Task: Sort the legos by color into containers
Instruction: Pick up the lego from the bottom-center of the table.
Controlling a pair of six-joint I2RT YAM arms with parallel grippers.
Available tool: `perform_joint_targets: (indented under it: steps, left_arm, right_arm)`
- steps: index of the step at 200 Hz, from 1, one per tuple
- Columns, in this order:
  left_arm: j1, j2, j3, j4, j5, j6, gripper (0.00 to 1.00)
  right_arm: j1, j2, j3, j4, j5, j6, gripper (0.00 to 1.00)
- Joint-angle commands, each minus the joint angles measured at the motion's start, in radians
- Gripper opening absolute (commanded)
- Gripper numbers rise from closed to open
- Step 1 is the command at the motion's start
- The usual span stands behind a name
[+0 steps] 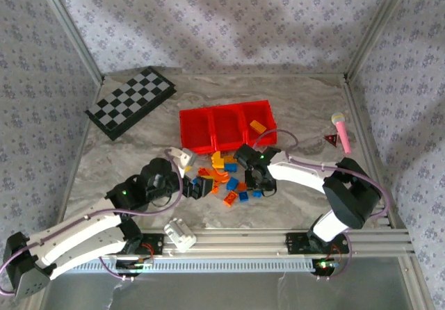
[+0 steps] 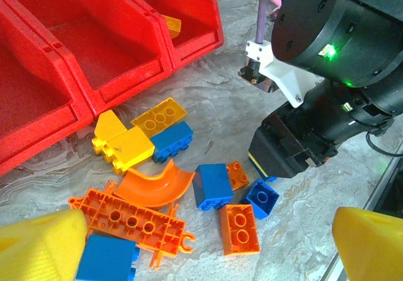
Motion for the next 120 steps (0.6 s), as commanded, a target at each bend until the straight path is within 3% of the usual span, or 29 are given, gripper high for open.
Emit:
perform_joint_targets:
  steps: [1,54,120]
  left_arm:
    - [-0.005,0.008,0.006,0.03,0.003,0.007,1.0]
    - [-0.006,0.028,0.013,0.031,0.003,0.012,1.0]
    - [-0.005,-0.006,0.016,0.014,-0.02,0.01,1.0]
  right_arm:
    - [-0.005,0.005,0.002,-0.017,0.02,-0.02,0.41]
    - [-0.026,-0.051,0.028,-0.048,0.02,-0.085,0.28]
    - [-0.146,-0.13,0.271,-0.106,0.044,-0.267,0.26]
